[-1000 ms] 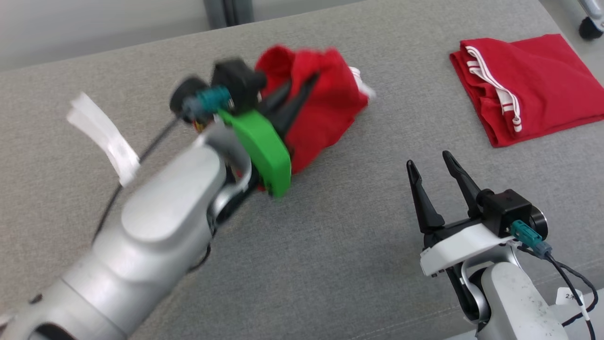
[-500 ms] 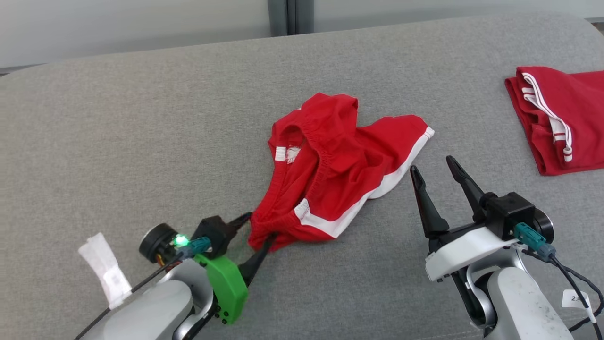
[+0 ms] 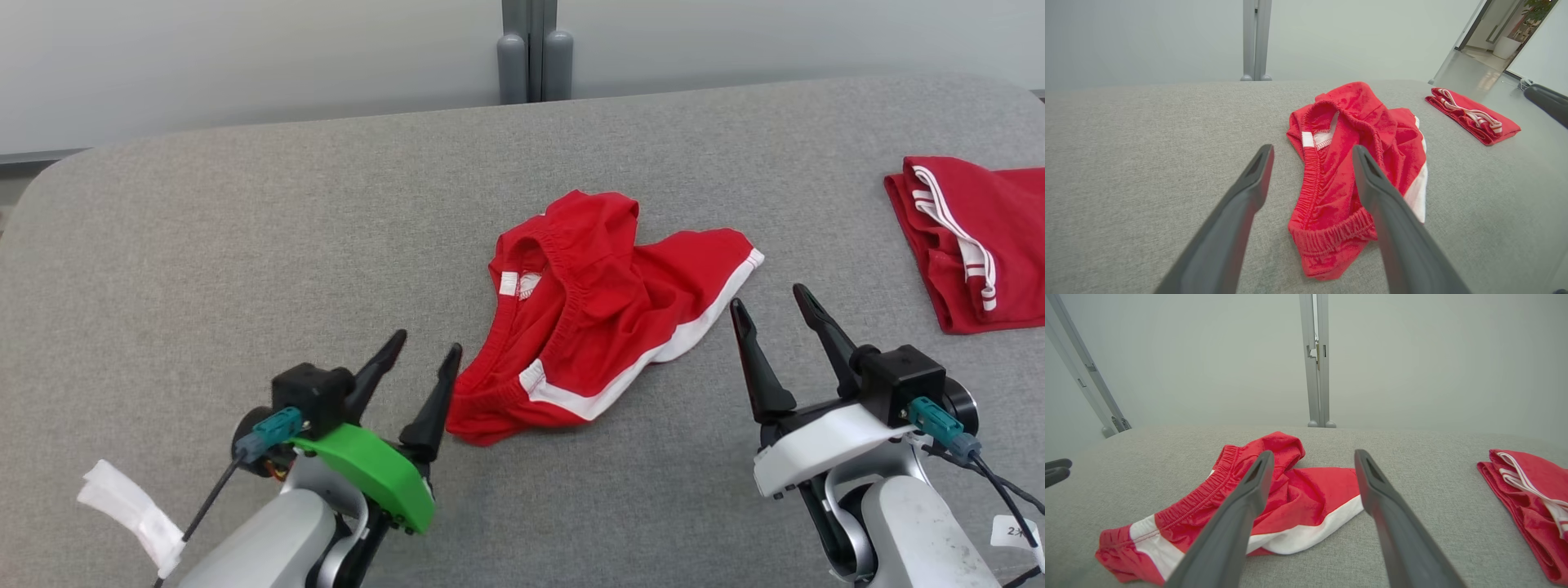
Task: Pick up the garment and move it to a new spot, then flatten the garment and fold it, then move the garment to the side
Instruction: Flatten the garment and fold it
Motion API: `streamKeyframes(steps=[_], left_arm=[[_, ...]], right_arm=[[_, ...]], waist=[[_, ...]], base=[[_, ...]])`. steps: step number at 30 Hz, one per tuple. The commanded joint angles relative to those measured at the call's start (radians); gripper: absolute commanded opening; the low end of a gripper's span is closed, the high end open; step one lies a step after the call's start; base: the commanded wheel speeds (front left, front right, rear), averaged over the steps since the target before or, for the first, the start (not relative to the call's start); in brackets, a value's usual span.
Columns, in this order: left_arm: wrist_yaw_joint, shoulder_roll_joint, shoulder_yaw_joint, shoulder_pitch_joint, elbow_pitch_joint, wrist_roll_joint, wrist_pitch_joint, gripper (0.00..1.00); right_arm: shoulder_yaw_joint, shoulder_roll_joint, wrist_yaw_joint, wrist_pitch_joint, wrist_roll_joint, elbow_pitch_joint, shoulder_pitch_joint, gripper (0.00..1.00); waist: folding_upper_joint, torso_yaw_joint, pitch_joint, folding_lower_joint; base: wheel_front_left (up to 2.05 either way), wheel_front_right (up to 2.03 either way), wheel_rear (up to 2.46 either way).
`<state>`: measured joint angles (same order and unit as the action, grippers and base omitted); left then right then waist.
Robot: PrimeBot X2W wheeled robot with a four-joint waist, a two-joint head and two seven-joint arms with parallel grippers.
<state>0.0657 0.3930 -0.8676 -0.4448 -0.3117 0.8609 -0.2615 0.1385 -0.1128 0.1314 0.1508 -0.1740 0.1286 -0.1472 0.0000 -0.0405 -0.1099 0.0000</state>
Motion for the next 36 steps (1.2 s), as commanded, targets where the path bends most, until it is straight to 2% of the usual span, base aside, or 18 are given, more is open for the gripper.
streamKeyframes(steps=[1, 8, 13, 16, 21, 25, 29, 35, 36], left_arm=[[-0.017, -0.013, -0.007, -0.001, 0.005, 0.008, 0.015, 1.00], [-0.058, -0.096, -0.085, -0.108, -0.096, 0.045, 0.227, 1.00], [-0.067, -0.136, -0.106, -0.145, -0.182, 0.063, 0.302, 1.00], [-0.059, -0.125, -0.120, -0.156, -0.216, 0.050, 0.327, 0.00], [-0.089, -0.097, -0.124, -0.131, -0.225, 0.056, 0.317, 0.00], [-0.073, -0.069, -0.096, -0.102, -0.225, 0.058, 0.250, 0.00], [-0.034, -0.036, -0.057, -0.068, -0.215, 0.048, 0.151, 0.00], [-0.011, -0.027, -0.016, -0.029, -0.199, 0.062, 0.060, 0.00], [-0.019, -0.033, -0.016, -0.022, -0.197, 0.070, 0.062, 0.49]], right_arm=[[-0.008, -0.003, -0.002, 0.000, 0.000, -0.006, 0.011, 1.00], [-0.009, 0.011, -0.002, 0.001, 0.001, -0.015, 0.007, 1.00], [-0.011, 0.020, -0.002, 0.009, 0.000, -0.009, 0.003, 1.00], [-0.019, 0.023, -0.002, 0.015, 0.001, -0.007, 0.005, 1.00], [-0.028, 0.025, -0.002, 0.021, 0.002, -0.006, 0.005, 1.00], [-0.036, 0.030, -0.002, 0.022, 0.007, -0.007, 0.009, 1.00], [-0.040, 0.035, -0.002, 0.020, 0.011, -0.012, 0.012, 1.00], [-0.042, 0.032, -0.002, 0.011, 0.013, -0.013, 0.016, 1.00], [-0.041, 0.032, -0.002, 0.010, 0.013, -0.013, 0.015, 1.00]], waist=[[0.0000, -0.002, 0.002, 0.0000], [0.0000, -0.036, -0.017, 0.0000], [0.0000, -0.071, -0.032, 0.0000], [0.0000, -0.085, -0.038, 0.0000], [0.0000, -0.091, -0.044, 0.0000], [0.0000, -0.084, -0.045, 0.0000], [0.0000, -0.072, -0.044, 0.0000], [0.0000, -0.044, -0.039, 0.0000], [0.0000, -0.041, -0.037, 0.0000]], base=[[0.00, 0.00, 0.00], [0.00, 0.00, 0.00], [0.00, 0.00, 0.00], [0.00, 0.00, 0.00], [0.00, 0.00, 0.00], [0.00, 0.00, 0.00], [0.00, 0.00, 0.00], [0.00, 0.00, 0.00], [0.00, 0.00, 0.00]])
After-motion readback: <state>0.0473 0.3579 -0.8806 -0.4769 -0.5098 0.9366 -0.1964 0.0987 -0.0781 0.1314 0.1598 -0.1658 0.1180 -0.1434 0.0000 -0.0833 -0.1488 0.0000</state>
